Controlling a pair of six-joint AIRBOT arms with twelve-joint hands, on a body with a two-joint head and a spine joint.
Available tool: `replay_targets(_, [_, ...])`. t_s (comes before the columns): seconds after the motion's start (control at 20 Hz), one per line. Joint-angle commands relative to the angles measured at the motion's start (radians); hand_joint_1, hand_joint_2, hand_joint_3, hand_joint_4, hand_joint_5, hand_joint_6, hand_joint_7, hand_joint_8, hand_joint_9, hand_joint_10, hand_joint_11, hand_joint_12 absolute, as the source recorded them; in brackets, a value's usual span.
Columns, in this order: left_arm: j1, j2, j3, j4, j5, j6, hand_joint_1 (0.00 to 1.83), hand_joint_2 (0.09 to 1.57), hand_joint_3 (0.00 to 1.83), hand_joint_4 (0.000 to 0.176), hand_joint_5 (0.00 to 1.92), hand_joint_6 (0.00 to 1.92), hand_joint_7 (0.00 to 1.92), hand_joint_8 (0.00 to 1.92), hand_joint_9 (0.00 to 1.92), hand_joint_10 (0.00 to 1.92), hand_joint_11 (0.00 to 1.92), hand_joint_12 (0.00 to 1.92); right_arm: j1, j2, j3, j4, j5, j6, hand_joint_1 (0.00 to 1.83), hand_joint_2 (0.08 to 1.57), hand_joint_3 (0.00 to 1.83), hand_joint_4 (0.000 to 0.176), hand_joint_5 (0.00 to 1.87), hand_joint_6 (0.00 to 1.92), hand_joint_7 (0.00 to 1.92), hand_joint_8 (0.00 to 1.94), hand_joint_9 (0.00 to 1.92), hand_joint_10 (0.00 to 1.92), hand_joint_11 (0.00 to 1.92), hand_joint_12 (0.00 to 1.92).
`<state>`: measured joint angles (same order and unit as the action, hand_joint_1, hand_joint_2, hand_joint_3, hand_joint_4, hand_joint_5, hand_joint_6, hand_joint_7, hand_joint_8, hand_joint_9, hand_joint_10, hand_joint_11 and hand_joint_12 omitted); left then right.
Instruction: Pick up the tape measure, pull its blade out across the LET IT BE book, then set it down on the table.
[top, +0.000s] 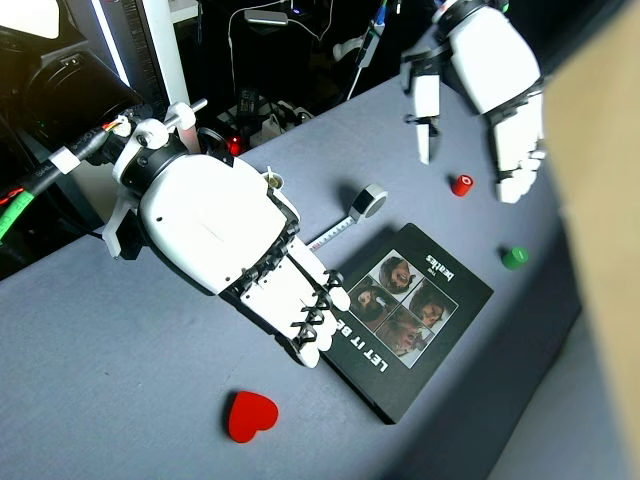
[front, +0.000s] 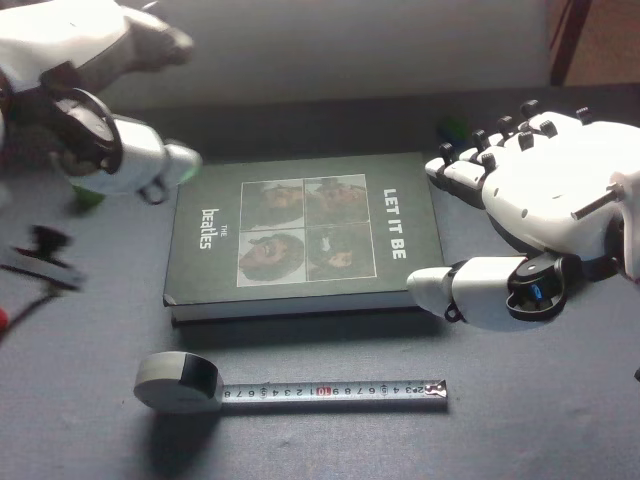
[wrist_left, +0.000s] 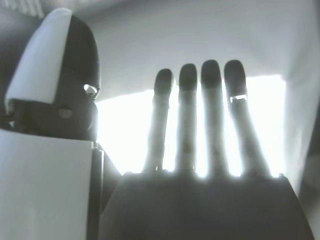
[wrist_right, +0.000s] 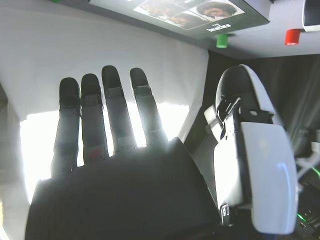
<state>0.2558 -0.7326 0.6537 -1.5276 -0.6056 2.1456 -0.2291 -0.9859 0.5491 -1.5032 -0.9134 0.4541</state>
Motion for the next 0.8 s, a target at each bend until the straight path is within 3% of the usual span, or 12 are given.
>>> replay_targets(0.0, [0.0,0.001,0.004,0.119,0.082,-0.073,1.04,1.05,0.0,0.0,0.45,0.01,0.49,0.01,0.45,0.01,0.17,0.73,0.004,0.007,-0.006,-0.078,-0.015,0.0,0.0,1.14,0.0,0.043,0.1,0.0,0.15,0.0,0.14,0.0,0.0,0.45])
replay_targets(0.1, [0.043,0.014,0.009,0.288,0.136,-0.28,1.05,1.06,0.0,0.0,0.48,0.01,0.5,0.01,0.46,0.01,0.19,0.73,0.003,0.007,-0.006,-0.079,-0.015,-0.001,0.0,1.14,0.0,0.043,0.1,0.0,0.15,0.0,0.13,0.0,0.0,0.44])
replay_targets(0.2, [0.126,0.043,0.019,0.536,0.196,-0.689,1.05,1.06,0.0,0.0,0.49,0.01,0.51,0.01,0.47,0.01,0.2,0.73,0.002,0.008,-0.007,-0.079,-0.015,-0.002,0.0,1.14,0.0,0.043,0.1,0.0,0.15,0.0,0.13,0.0,0.0,0.46])
replay_targets(0.25, [0.158,0.051,0.027,0.639,0.226,-0.846,1.05,1.05,0.0,0.0,0.5,0.01,0.53,0.0,0.48,0.0,0.22,0.72,0.002,0.008,-0.007,-0.079,-0.015,-0.003,0.0,1.14,0.0,0.043,0.1,0.0,0.15,0.0,0.13,0.0,0.0,0.48])
replay_targets(0.3, [0.2,0.067,0.036,0.854,0.262,-1.068,1.05,1.05,0.0,0.0,0.51,0.01,0.54,0.01,0.49,0.0,0.24,0.72,0.002,0.008,-0.007,-0.079,-0.015,-0.004,0.0,1.14,0.0,0.043,0.1,0.0,0.15,0.0,0.13,0.0,0.0,0.48])
replay_targets(0.4, [0.264,0.098,0.038,1.109,0.24,-1.318,1.06,1.05,0.0,0.0,0.51,0.0,0.54,0.0,0.49,0.0,0.23,0.72,0.001,0.008,-0.008,-0.079,-0.015,-0.006,0.0,1.14,0.0,0.042,0.11,0.0,0.16,0.0,0.13,0.0,0.0,0.49])
replay_targets(0.45, [0.3,0.109,0.037,1.184,0.2,-1.398,1.06,1.05,0.0,0.0,0.52,0.0,0.54,0.0,0.49,0.01,0.23,0.72,0.001,0.008,-0.008,-0.079,-0.016,-0.006,0.0,1.14,0.0,0.042,0.11,0.0,0.16,0.0,0.13,0.0,0.0,0.49])
replay_targets(0.6, [0.468,0.118,0.034,1.269,0.042,-1.544,1.06,1.05,0.0,0.0,0.52,0.0,0.55,0.01,0.51,0.01,0.24,0.72,0.001,0.009,-0.009,-0.079,-0.017,-0.007,0.0,1.14,0.0,0.042,0.11,0.0,0.16,0.0,0.14,0.0,0.0,0.48])
replay_targets(0.75, [0.662,0.099,0.044,1.281,-0.141,-1.593,1.07,1.05,0.0,0.0,0.52,0.0,0.56,0.01,0.52,0.01,0.25,0.72,0.002,0.009,-0.009,-0.079,-0.014,-0.007,0.0,1.14,0.0,0.042,0.12,0.0,0.16,0.0,0.14,0.0,0.0,0.48])
